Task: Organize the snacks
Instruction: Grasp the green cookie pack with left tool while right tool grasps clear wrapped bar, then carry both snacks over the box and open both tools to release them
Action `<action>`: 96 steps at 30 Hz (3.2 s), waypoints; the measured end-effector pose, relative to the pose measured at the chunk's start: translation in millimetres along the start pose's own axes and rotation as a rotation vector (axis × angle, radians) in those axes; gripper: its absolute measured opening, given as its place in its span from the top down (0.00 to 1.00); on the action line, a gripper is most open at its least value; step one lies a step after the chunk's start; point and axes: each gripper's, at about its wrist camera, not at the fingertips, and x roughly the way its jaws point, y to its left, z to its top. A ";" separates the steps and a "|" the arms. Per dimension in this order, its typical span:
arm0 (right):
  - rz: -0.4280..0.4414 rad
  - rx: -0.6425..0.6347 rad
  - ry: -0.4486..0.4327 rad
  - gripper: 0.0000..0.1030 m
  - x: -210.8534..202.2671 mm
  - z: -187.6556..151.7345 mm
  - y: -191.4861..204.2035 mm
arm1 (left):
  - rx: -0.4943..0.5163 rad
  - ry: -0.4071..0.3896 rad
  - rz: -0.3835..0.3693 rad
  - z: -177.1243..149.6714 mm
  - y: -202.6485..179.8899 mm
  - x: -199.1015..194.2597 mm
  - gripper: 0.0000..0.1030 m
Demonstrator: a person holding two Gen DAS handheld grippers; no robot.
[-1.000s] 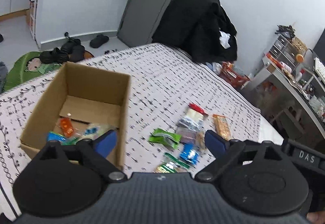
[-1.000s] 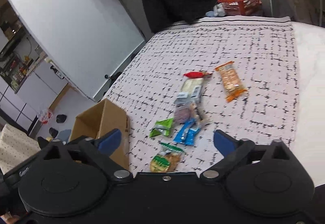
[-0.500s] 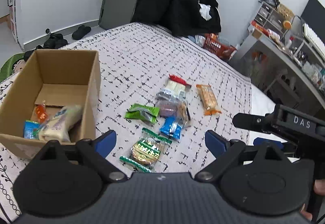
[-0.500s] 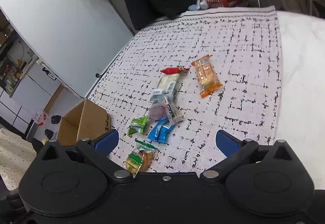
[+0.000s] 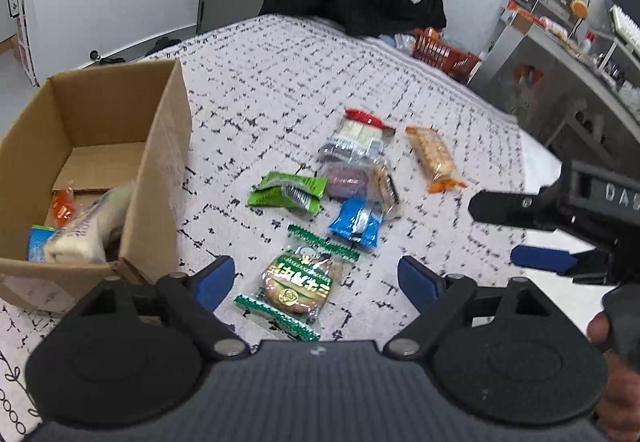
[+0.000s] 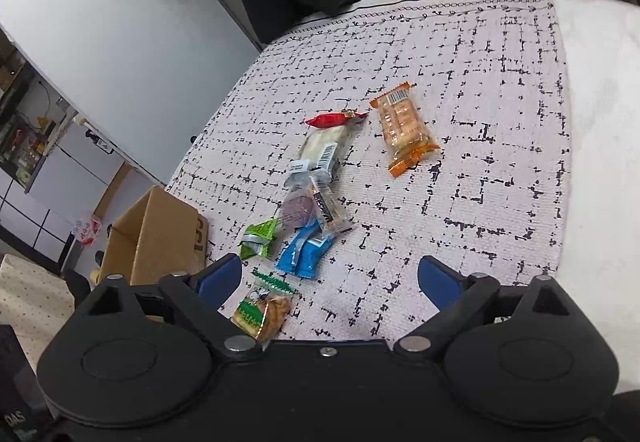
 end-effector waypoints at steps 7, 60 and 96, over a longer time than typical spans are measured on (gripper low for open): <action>0.018 -0.001 0.040 0.25 27.0 3.4 -3.1 | 0.025 0.050 0.038 -4.5 5.2 29.3 0.23; 0.046 -0.056 0.022 0.78 30.1 13.8 34.8 | -0.057 -0.093 -0.018 27.8 5.2 -16.2 0.53; 0.103 -0.205 0.002 0.78 40.8 -12.5 183.7 | -0.265 -0.211 0.031 44.3 131.1 -73.1 0.53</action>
